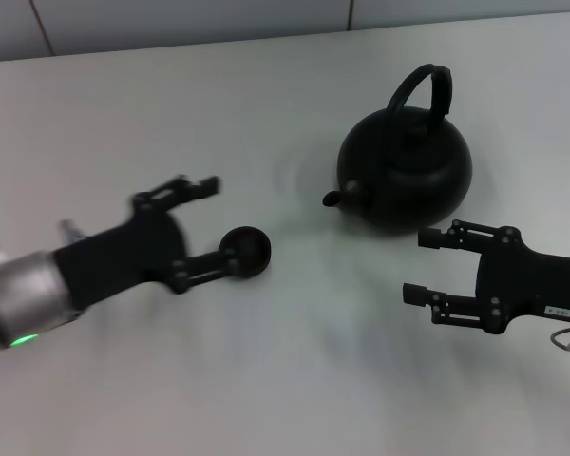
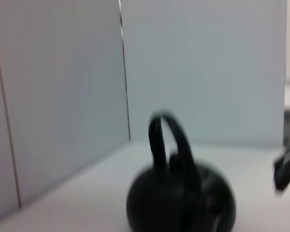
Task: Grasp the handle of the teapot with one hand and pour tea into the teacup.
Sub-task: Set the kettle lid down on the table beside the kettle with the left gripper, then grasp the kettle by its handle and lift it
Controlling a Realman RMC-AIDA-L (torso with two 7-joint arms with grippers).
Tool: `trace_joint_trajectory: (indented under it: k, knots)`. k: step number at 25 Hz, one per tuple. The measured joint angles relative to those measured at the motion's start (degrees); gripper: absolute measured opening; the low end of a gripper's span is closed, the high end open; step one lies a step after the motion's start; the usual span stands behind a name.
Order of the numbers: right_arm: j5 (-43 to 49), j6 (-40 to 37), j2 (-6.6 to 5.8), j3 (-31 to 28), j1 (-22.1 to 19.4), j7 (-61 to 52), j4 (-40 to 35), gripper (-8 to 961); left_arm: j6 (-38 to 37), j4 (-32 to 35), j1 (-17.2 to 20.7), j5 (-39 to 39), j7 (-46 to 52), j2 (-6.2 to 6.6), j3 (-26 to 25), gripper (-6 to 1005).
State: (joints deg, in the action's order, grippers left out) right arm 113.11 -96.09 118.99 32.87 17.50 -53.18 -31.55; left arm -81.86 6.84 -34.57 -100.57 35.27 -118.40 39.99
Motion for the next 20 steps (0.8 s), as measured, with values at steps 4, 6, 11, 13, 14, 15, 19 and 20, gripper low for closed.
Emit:
trace_joint_trajectory:
  k: [4, 6, 11, 13, 14, 15, 19, 20]
  knots:
    - [0.0, 0.0, -0.02, 0.0, 0.0, 0.0, 0.0, 739, -12.4, 11.6, 8.6, 0.0, 6.8, 0.28, -0.2, 812]
    - [-0.4, -0.1, -0.05, -0.1, 0.0, 0.2, 0.0, 739, -16.7, 17.8, 14.6, -0.1, 8.0, 0.49, -0.1, 812]
    - [-0.8, -0.1, -0.06, -0.1, 0.0, 0.6, 0.0, 739, -19.2, 21.3, 19.8, -0.1, 8.7, 1.22, -0.2, 812]
    - [-0.8, -0.1, -0.04, -0.1, 0.0, 0.6, 0.1, 739, -19.4, 21.4, 20.0, -0.1, 8.9, 1.36, -0.2, 812]
    - [-0.9, -0.1, -0.03, -0.1, 0.1, 0.6, 0.1, 739, -19.4, 21.4, 20.1, -0.2, 9.0, 1.51, -0.2, 812]
    - [-1.0, -0.1, -0.01, 0.0, 0.2, 0.6, 0.1, 739, -19.2, 21.5, 20.2, -0.3, 9.1, 1.59, -0.1, 812]
    - [-1.1, -0.1, 0.00, 0.0, 0.3, 0.6, 0.2, 740, -15.5, 22.7, 20.4, -2.3, 8.5, 1.27, 0.4, 812]
    - [-1.2, -0.1, 0.00, 0.0, 0.3, 0.6, 0.2, 740, -14.5, 22.9, 20.4, -3.2, 8.5, 1.21, 0.4, 812]
